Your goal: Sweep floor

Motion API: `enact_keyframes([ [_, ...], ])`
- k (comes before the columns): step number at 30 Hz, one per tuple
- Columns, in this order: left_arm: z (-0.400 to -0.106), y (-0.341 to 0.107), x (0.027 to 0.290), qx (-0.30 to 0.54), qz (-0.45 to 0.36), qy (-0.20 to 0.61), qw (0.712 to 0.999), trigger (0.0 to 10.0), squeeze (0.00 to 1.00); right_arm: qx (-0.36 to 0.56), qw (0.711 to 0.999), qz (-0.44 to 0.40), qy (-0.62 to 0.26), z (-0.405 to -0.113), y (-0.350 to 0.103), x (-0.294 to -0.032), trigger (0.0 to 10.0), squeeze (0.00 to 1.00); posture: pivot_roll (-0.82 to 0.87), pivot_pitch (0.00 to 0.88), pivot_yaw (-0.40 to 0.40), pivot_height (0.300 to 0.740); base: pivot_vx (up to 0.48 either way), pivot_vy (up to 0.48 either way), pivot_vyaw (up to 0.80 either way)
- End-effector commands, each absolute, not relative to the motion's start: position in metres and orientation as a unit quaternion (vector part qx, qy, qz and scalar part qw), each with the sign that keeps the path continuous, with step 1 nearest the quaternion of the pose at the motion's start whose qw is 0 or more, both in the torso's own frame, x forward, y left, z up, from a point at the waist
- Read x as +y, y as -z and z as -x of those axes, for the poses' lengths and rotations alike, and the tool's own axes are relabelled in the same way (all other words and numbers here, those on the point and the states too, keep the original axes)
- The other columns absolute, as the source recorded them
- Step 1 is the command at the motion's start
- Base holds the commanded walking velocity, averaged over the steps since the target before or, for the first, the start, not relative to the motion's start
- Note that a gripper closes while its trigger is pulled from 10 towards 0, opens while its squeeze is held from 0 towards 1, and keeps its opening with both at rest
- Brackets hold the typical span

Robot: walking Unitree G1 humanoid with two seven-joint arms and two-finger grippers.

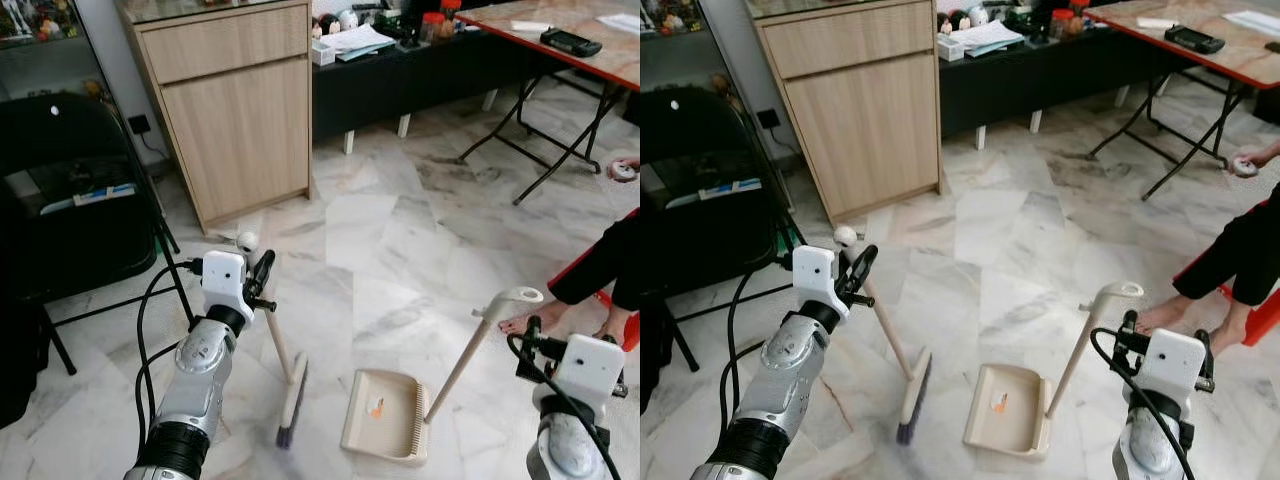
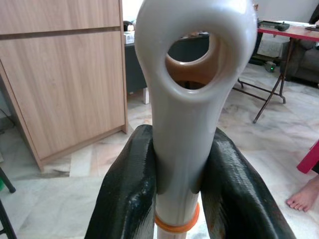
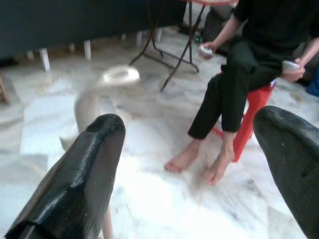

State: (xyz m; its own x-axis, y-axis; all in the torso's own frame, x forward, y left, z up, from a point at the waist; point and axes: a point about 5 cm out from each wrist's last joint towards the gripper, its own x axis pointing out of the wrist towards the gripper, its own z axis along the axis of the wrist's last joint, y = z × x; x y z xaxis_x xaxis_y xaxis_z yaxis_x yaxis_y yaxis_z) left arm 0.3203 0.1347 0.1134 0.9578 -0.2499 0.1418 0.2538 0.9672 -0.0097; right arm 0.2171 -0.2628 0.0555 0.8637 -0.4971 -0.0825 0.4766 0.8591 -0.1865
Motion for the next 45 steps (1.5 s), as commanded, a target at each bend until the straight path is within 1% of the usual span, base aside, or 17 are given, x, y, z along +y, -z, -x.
enact_keyframes([
  [1, -0.323, -0.123, 0.133, -0.090, 0.012, 0.133, 0.987, 10.0, 0.00, 0.063, 0.962, 0.074, 0.257, -0.216, -0.054, -0.267, 10.0, 0.00, 0.03, 0.045, 0.012, 0.740, 0.000, 0.000, 0.00],
  [2, -0.323, -0.123, 0.133, -0.090, 0.012, 0.133, 0.987, 10.0, 0.00, 0.057, 0.967, 0.083, 0.233, -0.219, -0.054, -0.267, 10.0, 0.00, 0.02, 0.039, 0.014, 0.740, 0.000, 0.000, 0.00],
  [4, -0.323, -0.123, 0.133, -0.090, 0.012, 0.133, 0.987, 10.0, 0.00, 0.054, 0.969, 0.089, 0.222, -0.221, -0.054, -0.267, 10.0, 0.00, 0.03, 0.038, 0.014, 0.740, 0.000, 0.000, 0.00],
  [5, -0.323, -0.123, 0.133, -0.090, 0.012, 0.134, 0.987, 10.0, 0.00, 0.047, 0.973, 0.106, 0.199, -0.224, -0.054, -0.266, 10.0, 0.00, 0.03, 0.037, 0.015, 0.740, 0.000, 0.000, 0.00],
  [9, -0.324, -0.123, 0.133, -0.091, 0.012, 0.134, 0.987, 10.0, 0.00, 0.042, 0.976, 0.117, 0.178, -0.227, -0.052, -0.266, 10.0, 0.00, 0.03, 0.040, 0.015, 0.740, 0.000, 0.000, 0.00],
  [12, -0.324, -0.124, 0.133, -0.092, 0.011, 0.134, 0.987, 10.0, 0.00, 0.039, 0.978, 0.144, 0.148, -0.230, -0.051, -0.266, 10.0, 0.00, 0.03, 0.045, 0.017, 0.740, 0.000, 0.000, 0.00],
  [18, -0.325, -0.125, 0.133, -0.092, 0.011, 0.135, 0.987, 10.0, 0.00, 0.037, 0.980, 0.144, 0.131, -0.232, -0.044, -0.265, 10.0, 0.00, 0.03, 0.052, 0.018, 0.740, 0.000, 0.000, 0.00],
  [22, -0.324, -0.124, 0.132, -0.090, 0.007, 0.139, 0.986, 10.0, 0.00, 0.024, 0.984, 0.140, 0.107, -0.237, -0.045, -0.253, 10.0, 0.00, 0.03, 0.063, 0.023, 0.740, 0.000, 0.000, 0.00],
  [36, -0.324, -0.123, 0.132, -0.091, 0.000, 0.140, 0.986, 10.0, 0.00, -0.011, 0.986, 0.133, 0.104, -0.246, -0.056, -0.248, 10.0, 0.00, 0.02, 0.070, 0.022, 0.740, 0.000, 0.000, 0.00],
  [40, -0.324, -0.124, 0.131, -0.094, 0.002, 0.140, 0.986, 10.0, 0.00, 0.023, 0.987, 0.118, 0.103, -0.238, -0.035, -0.237, 10.0, 0.00, 0.03, 0.060, 0.021, 0.740, 0.000, 0.000, 0.00],
  [45, -0.325, -0.125, 0.133, -0.095, 0.000, 0.140, 0.986, 10.0, 0.00, 0.033, 0.987, 0.099, 0.118, -0.234, -0.029, -0.233, 10.0, 0.00, 0.03, 0.051, 0.022, 0.740, 0.000, 0.000, 0.00],
])
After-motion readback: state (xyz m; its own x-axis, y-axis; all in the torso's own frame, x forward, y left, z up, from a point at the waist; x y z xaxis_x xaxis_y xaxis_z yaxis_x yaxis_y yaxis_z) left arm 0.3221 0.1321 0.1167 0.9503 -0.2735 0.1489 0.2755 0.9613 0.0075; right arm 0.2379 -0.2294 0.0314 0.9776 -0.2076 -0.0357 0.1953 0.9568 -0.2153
